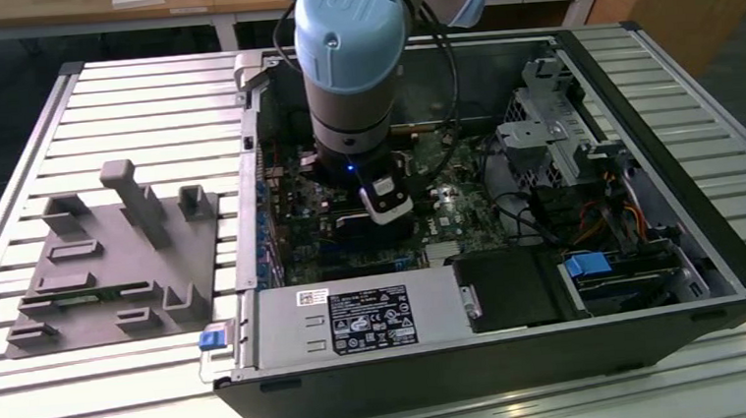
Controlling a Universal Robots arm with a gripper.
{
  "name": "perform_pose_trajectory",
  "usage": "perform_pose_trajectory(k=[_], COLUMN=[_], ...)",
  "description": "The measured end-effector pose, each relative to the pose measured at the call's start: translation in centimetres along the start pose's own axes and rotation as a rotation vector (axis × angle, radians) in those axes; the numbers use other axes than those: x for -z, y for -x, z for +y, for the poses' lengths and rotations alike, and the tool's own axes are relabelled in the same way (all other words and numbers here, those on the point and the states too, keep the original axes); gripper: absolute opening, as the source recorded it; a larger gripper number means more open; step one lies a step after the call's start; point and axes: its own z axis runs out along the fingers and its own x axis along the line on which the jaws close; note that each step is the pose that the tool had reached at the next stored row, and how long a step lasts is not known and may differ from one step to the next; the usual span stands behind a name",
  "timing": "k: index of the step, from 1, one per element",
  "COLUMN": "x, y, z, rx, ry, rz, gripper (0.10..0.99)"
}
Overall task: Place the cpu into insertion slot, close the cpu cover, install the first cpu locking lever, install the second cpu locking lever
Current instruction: 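Install the second cpu locking lever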
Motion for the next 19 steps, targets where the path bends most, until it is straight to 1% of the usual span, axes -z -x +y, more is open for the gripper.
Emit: perform_pose_trajectory(k=[7, 10, 14, 19], x=[-0.05, 0.25, 1.15, 2.7], y=[0.0, -0.01, -0.03, -0.07], z=[-0.01, 0.09, 0.38, 0.88], rx=[0.0, 0.0, 0.001, 0.002], ry=[0.0, 0.0, 0.0, 0.001], rz=[-0.0001, -0.0002, -0.0023, -0.007], gripper=[0.102, 0.102, 0.102, 0.102])
